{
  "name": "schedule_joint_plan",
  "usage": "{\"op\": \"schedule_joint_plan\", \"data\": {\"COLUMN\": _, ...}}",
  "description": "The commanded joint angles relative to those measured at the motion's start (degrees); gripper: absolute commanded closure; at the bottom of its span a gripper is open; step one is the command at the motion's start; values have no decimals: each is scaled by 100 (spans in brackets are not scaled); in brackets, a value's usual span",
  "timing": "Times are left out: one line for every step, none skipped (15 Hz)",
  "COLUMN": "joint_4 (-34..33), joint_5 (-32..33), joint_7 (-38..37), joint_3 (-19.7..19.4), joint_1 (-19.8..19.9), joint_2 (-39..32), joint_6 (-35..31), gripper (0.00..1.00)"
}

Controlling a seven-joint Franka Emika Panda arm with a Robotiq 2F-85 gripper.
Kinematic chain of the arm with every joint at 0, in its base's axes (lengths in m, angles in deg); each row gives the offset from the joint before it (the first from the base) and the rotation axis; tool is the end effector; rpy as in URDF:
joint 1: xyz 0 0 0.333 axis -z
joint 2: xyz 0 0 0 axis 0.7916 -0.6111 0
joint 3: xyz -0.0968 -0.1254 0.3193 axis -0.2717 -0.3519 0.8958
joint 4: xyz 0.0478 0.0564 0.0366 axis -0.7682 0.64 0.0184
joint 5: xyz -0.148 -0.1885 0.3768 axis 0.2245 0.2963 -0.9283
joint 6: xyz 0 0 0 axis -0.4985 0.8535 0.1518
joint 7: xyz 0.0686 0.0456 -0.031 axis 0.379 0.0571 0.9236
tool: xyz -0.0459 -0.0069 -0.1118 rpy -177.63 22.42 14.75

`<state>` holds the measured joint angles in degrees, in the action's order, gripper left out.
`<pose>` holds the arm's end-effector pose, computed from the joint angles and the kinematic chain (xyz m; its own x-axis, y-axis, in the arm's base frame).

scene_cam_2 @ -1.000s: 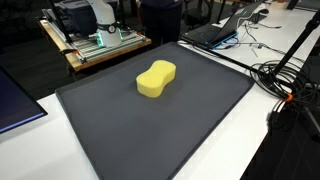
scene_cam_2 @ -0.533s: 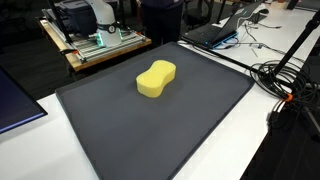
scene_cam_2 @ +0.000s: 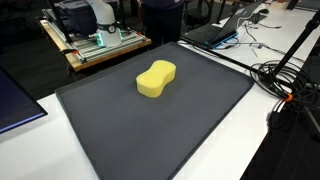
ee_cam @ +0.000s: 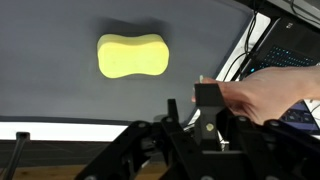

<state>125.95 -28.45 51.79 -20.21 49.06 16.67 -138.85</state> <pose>0.3464 -0.1520 0.6278 0.9075 0.2686 0.3230 0.3534 -0.9038 -0.2413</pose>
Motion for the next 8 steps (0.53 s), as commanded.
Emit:
{"op": "schedule_joint_plan", "data": {"joint_4": -230, "joint_5": -76, "joint_7": 175, "joint_3": -3, "joint_1": 102, "joint_2": -179, "joint_6": 219, "gripper": 69}}
{"op": "schedule_joint_plan", "data": {"joint_4": -242, "joint_5": -79, "joint_7": 178, "joint_3": -4, "joint_1": 104, "joint_2": -206, "joint_6": 224, "gripper": 69}}
{"op": "schedule_joint_plan", "data": {"joint_4": -244, "joint_5": -80, "joint_7": 174, "joint_3": 7, "joint_1": 112, "joint_2": -208, "joint_6": 225, "gripper": 76}}
{"op": "schedule_joint_plan", "data": {"joint_4": -159, "joint_5": -97, "joint_7": 120, "joint_3": 72, "joint_1": 120, "joint_2": -166, "joint_6": 172, "gripper": 86}}
{"op": "schedule_joint_plan", "data": {"joint_4": -101, "joint_5": -106, "joint_7": 86, "joint_3": 120, "joint_1": 120, "joint_2": -139, "joint_6": 139, "gripper": 94}}
{"op": "schedule_joint_plan", "data": {"joint_4": -66, "joint_5": -115, "joint_7": 75, "joint_3": 149, "joint_1": 117, "joint_2": -128, "joint_6": 116, "gripper": 100}}
{"op": "schedule_joint_plan", "data": {"joint_4": -58, "joint_5": -118, "joint_7": 68, "joint_3": 178, "joint_1": 115, "joint_2": -128, "joint_6": 121, "gripper": 100}}
{"op": "schedule_joint_plan", "data": {"joint_4": -51, "joint_5": -115, "joint_7": 74, "joint_3": 196, "joint_1": 110, "joint_2": -136, "joint_6": 121, "gripper": 98}}
